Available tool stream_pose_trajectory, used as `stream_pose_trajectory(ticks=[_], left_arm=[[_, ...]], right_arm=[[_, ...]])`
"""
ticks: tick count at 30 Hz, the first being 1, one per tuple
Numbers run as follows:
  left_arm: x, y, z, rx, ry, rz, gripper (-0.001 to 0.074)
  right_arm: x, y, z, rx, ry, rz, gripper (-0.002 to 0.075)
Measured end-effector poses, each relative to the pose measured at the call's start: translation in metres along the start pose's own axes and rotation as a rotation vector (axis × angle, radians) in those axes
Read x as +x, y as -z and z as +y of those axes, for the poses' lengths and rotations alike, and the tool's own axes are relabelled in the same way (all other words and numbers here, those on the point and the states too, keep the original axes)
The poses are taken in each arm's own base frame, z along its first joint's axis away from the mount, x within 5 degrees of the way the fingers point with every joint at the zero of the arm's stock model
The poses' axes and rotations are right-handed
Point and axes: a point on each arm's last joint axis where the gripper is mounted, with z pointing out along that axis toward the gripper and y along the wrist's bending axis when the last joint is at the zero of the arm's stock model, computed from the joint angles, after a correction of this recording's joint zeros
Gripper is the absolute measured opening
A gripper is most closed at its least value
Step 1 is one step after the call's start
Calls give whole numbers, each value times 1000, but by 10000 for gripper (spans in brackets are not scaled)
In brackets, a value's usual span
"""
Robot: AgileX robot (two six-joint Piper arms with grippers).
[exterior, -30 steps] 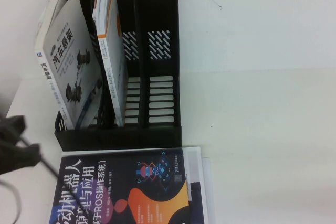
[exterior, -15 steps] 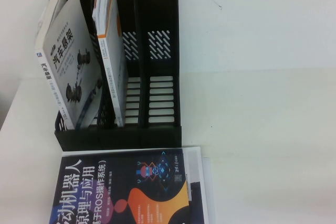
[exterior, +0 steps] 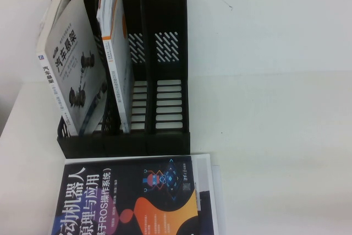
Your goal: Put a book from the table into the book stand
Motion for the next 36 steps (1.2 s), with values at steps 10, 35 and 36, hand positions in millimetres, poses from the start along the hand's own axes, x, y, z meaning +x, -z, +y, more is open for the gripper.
stream_pose_trajectory(ticks=[10, 35, 36], left_arm=[[0, 2, 0, -2, -7, -12, -2], [0, 2, -1, 16, -80, -3, -2], [0, 2, -1, 16, -80, -4, -2]], right_arm=[[0, 0, 0, 0, 0, 0, 1], [0, 0, 0, 0, 0, 1, 0], [0, 0, 0, 0, 0, 1, 0]])
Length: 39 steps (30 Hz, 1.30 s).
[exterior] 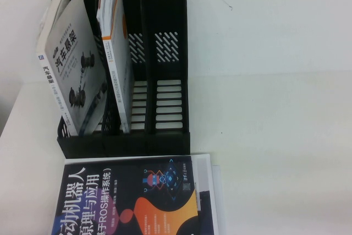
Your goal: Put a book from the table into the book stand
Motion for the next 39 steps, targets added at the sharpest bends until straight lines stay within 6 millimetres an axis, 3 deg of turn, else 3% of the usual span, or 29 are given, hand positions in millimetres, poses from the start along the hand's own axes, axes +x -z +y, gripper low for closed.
stream_pose_trajectory(ticks=[16, 23, 30, 39], left_arm=[[0, 0, 0, 1, 4, 2, -2], [0, 0, 0, 7, 2, 3, -2], [0, 0, -1, 8, 2, 1, -2], [0, 0, -1, 8, 4, 1, -2]], right_arm=[[-1, 1, -2, 18, -1, -18, 0], [-3, 6, -13, 98, 33, -332, -1], [20, -2, -19, 139, -93, -648, -1], [25, 0, -23, 223, -168, -793, -1]])
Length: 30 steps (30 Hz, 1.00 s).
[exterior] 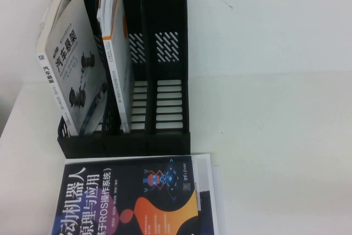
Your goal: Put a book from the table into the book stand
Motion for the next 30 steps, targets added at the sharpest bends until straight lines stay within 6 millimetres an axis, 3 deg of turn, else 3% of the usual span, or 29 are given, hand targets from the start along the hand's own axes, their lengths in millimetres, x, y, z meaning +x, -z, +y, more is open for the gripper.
stream_pose_trajectory(ticks=[3, 13, 21, 30], left_arm=[[0, 0, 0, 0, 0, 0, -2], [0, 0, 0, 0, 0, 0, -2], [0, 0, 0, 0, 0, 0, -3], [0, 0, 0, 0, 0, 0, -3]], right_arm=[[0, 0, -2, 20, -38, 4, -1], [19, 5, -10, 73, 169, 218, -1], [39, 12, -12, 76, 90, 446, -1], [40, 12, -11, 53, 89, 473, -1]])
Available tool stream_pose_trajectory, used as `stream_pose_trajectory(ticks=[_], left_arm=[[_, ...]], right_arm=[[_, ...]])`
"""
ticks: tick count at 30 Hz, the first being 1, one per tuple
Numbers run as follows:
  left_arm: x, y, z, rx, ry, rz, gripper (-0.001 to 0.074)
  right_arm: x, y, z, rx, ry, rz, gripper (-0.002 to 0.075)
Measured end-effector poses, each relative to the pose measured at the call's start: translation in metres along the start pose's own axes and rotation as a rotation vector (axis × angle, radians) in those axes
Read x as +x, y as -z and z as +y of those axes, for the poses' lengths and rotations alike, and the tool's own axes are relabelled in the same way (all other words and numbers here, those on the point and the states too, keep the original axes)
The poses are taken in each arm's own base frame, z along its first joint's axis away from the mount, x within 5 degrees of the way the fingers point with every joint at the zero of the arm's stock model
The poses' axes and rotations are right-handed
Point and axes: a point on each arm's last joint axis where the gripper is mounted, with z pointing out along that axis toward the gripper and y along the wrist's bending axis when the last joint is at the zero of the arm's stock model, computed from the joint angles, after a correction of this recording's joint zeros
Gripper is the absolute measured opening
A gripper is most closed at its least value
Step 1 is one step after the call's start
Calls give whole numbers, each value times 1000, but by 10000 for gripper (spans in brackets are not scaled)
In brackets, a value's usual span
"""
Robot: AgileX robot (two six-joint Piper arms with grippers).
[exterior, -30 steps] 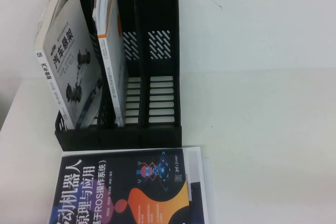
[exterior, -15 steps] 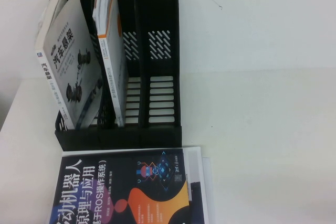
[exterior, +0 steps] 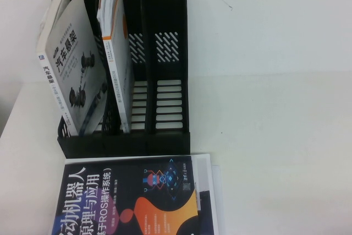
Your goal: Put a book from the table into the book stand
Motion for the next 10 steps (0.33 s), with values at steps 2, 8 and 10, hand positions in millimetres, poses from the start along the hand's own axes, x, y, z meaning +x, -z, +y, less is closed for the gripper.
stream_pose_trajectory(ticks=[2, 8, 10], left_arm=[[0, 0, 0, 0, 0, 0, -3], [0, 0, 0, 0, -2, 2, -3], [0, 0, 0, 0, -4, 2, -3]], right_arm=[[0, 0, 0, -1, 2, 2, -1], [0, 0, 0, 3, 10, 4, -1], [0, 0, 0, 4, 12, 4, -1]])
